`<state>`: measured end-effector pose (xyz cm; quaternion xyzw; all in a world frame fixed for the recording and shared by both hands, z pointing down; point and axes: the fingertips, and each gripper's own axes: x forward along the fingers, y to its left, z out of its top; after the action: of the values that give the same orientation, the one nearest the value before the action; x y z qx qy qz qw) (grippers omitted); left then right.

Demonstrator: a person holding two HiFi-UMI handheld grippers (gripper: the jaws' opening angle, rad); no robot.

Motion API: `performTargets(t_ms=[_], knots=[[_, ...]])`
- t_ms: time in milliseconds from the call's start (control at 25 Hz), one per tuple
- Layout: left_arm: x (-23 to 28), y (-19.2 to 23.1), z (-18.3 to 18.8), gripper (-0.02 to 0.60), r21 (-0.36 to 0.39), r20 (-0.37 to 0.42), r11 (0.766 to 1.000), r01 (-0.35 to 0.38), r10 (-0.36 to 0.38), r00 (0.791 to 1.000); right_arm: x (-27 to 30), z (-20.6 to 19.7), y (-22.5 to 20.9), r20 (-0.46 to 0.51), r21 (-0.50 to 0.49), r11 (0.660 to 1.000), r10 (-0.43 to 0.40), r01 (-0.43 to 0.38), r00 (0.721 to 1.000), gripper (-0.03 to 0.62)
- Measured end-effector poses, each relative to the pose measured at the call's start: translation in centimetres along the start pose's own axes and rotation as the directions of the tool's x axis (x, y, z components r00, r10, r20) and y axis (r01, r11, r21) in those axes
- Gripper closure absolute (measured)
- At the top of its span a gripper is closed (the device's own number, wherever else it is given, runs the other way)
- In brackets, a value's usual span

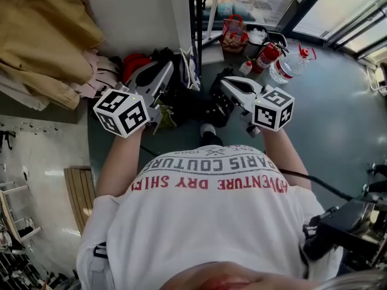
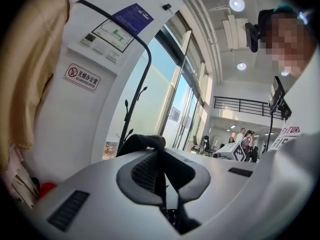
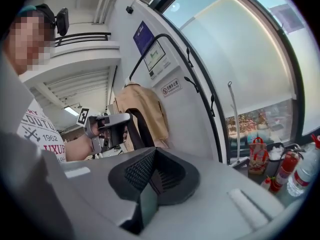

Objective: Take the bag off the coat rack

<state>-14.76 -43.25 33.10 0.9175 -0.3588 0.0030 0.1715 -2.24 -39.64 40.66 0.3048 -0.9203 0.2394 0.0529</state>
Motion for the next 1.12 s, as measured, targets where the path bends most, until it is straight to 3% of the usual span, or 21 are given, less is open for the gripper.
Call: performTargets(t_ms=[240,440,720,960,1120], knots=[[-7.1,-5.4,-2.0,0.561,-0.009,-0.010,0.999,0.039,-0.040,0.999,-4.5,-2.2,7.5,0.017,0.000,0.999,-0.040,0.040,0.999,0.592],[-10.8,-9.0,-3.8,0.561,-0.001,0.002,0.999,0.046,-0.046,0.999,-7.3,-3.7,10.5,0.024,-0.025,0.999,-0.044,0.045,0.999,0.592],[-17.0,-14.8,-9.0,0.561,-0.016,0.009,1.000,0.010,-0.010,1.000,-11.9,-9.9,15.0,0.014,-0.018,1.000,-0.024,0.024,1.000,0.592],[-23.3,-23.2,-13.0,0.561,-0.019,0.026,1.000,-0.003,0.004,1.000,-19.1,-14.6,21.7,0.022,-0.048,0.999,-0.016,0.017,1.000,0.592],[-29.5,-32.6,-15.0,0.561,-0.037,0.085,0.999,-0.022,0.025,0.996,-27.8,-18.2,29.7,0.028,-0.087,0.996,-0.003,0.006,1.000,0.592]])
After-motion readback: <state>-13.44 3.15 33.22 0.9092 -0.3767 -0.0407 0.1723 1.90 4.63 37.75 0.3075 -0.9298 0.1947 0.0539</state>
